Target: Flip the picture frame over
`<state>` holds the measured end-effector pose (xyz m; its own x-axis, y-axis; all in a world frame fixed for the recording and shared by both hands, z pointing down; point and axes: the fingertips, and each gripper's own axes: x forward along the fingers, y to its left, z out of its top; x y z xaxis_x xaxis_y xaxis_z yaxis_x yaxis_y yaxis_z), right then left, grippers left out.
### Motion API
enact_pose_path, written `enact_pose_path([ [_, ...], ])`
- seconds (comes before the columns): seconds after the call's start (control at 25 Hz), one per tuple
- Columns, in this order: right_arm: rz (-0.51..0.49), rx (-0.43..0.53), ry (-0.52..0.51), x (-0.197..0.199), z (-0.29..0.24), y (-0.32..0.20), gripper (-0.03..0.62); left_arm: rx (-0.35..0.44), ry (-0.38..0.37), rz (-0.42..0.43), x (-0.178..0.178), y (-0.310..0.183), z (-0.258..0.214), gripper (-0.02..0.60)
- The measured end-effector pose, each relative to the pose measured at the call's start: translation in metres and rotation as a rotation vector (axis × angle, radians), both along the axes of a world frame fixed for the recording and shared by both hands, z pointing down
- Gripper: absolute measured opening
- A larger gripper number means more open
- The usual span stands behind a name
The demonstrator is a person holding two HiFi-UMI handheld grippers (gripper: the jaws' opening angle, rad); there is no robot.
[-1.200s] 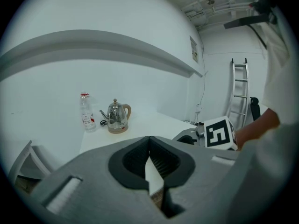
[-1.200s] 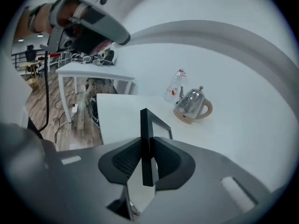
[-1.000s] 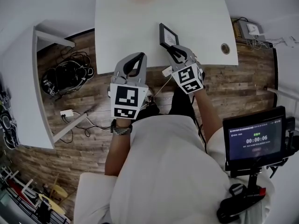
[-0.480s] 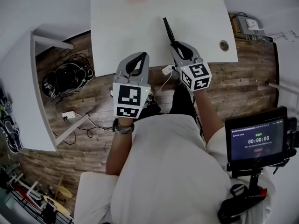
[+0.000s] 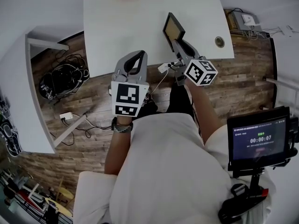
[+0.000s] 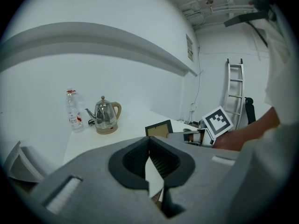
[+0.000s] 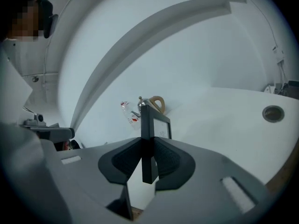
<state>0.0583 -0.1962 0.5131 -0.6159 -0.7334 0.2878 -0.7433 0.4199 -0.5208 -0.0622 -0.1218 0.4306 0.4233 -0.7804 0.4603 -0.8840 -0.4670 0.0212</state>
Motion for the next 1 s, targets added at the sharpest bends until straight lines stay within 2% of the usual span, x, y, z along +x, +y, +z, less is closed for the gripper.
enact_pose_path([
  [0.16, 0.035, -0.052, -0.02, 0.011, 0.013, 0.002, 0.081, -0.002, 0.011, 0.005, 0.003, -0.001, 0.0, 0.003],
  [0.44, 0.096, -0.194, -0.135, 0.022, 0.043, 0.012, 0.074, -0.014, 0.008, 0.007, 0.007, 0.001, 0.005, 0.005],
  [0.8, 0.031, -0.307, -0.05, 0.006, 0.08, 0.036, 0.074, -0.025, 0.006, 0.016, 0.011, 0.002, 0.008, 0.004],
  [1.0, 0.029, -0.325, 0.039, 0.007, 0.09, 0.041, 0.086, -0.028, 0.003, 0.014, 0.011, 0.003, 0.01, 0.004],
])
